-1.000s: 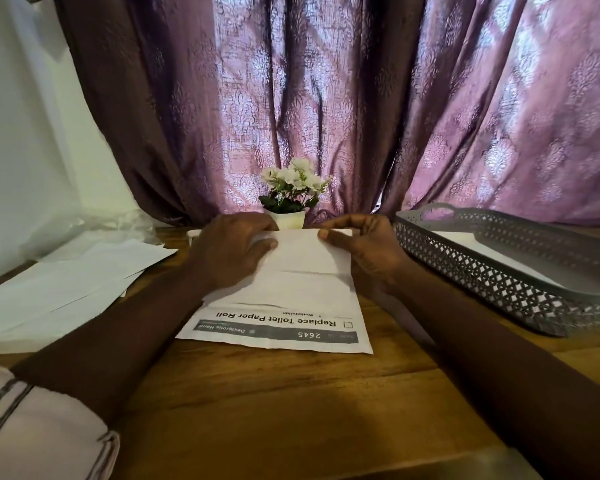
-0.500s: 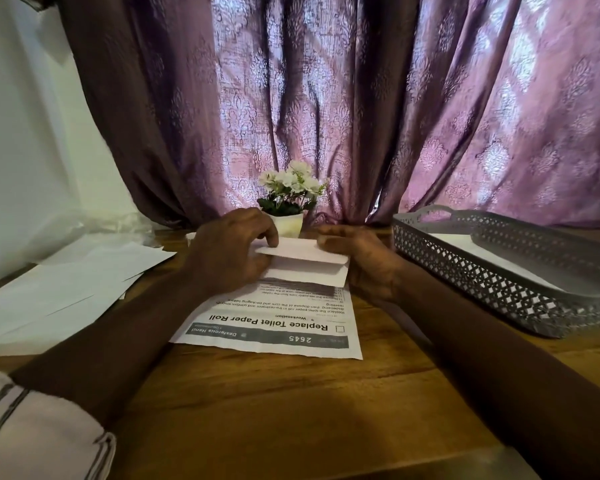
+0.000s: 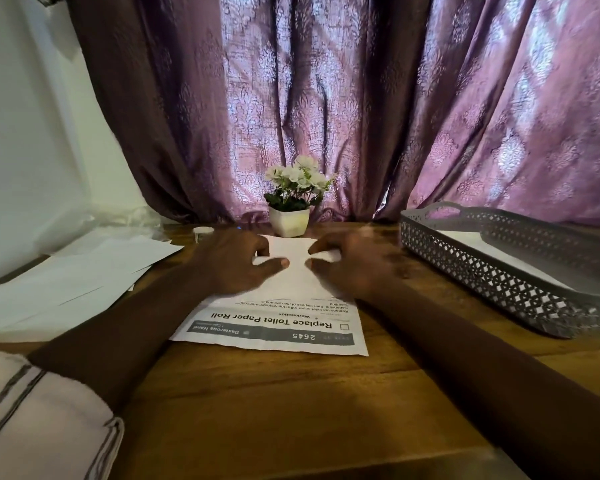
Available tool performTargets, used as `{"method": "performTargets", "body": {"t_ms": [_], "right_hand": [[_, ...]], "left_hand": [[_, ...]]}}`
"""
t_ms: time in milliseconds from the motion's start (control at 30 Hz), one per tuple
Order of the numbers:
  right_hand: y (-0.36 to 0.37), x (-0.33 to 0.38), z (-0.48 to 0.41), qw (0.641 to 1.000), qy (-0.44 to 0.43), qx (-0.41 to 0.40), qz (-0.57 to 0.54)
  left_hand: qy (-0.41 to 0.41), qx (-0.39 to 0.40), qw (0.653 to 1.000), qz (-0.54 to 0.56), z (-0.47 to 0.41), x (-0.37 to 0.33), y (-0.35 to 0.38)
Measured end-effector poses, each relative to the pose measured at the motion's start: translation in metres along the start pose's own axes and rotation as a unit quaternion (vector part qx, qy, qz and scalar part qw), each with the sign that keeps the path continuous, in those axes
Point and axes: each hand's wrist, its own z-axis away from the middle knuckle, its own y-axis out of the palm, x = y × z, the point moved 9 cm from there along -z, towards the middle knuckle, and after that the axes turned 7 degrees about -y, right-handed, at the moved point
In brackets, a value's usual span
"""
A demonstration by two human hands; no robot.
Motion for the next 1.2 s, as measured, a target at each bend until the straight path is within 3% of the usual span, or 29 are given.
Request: {"method": "performTargets", "body": {"t_ms": [67,233,367,500,600,767,1000,1133,1200], "right_hand": [[0.005,0.022,0.003,0.988,-0.071,0.01,0.138],[0.05,0.054,0.003,0.977,-0.15,0.133,0.076],[0.059,0.048,0.0,0.975,-0.134,0.156,0.084],[0.058,0.046,0.001,0.977,-0.13,0.157,0.064],[0.057,0.047,0.003,0.978,-0.129,0.156,0.054],[0.054,0.049,0.004,0.977,-0.134,0.156,0.051],[0.058,0.044,0.0,0.977,-0.145,0.148,0.056],[0.047,0.051,-0.001,0.982,-0.154,0.1,0.032],[0.034,0.057,-0.001,0.988,-0.137,0.051,-0.055]], "left_hand": [[-0.017,0.029,0.999,-0.028,0.001,0.007,0.012],[-0.045,0.05,0.998,0.018,0.005,0.014,0.004],[-0.199,0.055,0.977,0.049,0.012,0.071,-0.02],[-0.347,0.064,0.931,-0.094,0.04,0.144,-0.025],[-0.405,0.084,0.906,-0.091,0.056,0.17,-0.015],[-0.374,0.014,0.92,-0.119,0.05,0.159,-0.025],[-0.357,-0.016,0.926,-0.121,0.047,0.149,-0.035],[-0.314,-0.149,0.925,-0.154,0.044,0.114,-0.078],[-0.255,-0.221,0.933,-0.124,0.039,0.077,-0.1]]}}
